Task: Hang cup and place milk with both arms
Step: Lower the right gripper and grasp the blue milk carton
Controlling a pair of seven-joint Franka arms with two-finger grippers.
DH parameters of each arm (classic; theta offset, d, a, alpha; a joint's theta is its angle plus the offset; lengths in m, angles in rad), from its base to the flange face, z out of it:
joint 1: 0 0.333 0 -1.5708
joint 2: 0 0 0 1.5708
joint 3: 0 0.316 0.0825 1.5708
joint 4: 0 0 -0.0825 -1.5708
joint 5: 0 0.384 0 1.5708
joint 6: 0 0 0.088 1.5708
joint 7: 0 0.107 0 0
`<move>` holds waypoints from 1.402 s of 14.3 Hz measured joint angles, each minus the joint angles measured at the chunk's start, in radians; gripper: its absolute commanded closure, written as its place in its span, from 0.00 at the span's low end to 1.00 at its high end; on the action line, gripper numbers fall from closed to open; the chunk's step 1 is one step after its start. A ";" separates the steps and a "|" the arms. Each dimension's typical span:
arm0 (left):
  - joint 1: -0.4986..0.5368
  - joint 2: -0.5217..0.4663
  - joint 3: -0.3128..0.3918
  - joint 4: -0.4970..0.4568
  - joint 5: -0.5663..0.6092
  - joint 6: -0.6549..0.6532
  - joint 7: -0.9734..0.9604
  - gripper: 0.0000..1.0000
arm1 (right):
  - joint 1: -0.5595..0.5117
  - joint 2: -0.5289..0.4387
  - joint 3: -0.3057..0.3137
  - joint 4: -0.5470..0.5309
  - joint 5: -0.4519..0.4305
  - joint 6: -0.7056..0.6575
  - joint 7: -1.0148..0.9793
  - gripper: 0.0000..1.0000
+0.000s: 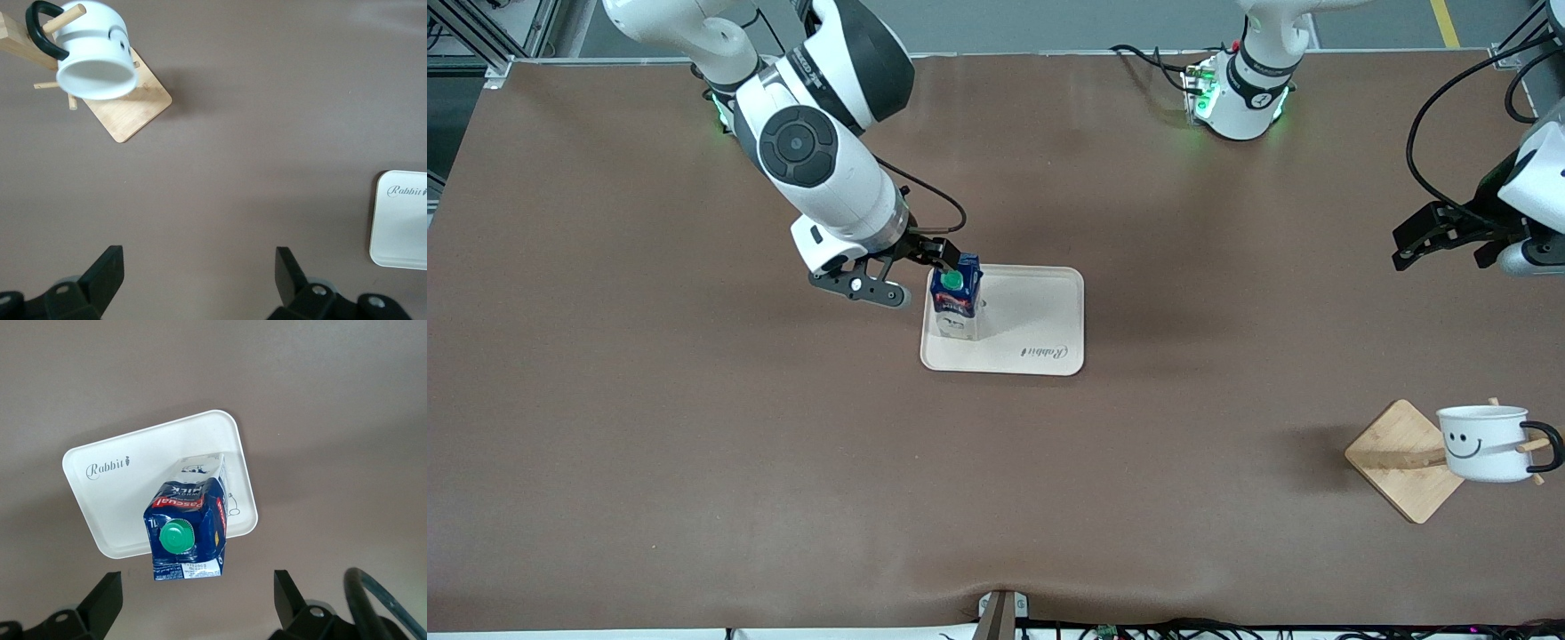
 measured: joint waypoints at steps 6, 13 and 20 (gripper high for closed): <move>-0.035 -0.005 0.038 0.000 0.000 0.000 0.000 0.00 | 0.034 0.025 0.000 0.003 0.001 0.036 0.001 0.00; -0.035 -0.005 0.040 0.000 0.000 0.000 0.000 0.00 | 0.063 0.128 -0.002 0.000 0.001 0.134 0.002 0.00; -0.034 -0.005 0.042 0.006 0.000 0.000 0.000 0.00 | 0.064 0.138 -0.013 -0.028 -0.002 0.141 -0.018 0.00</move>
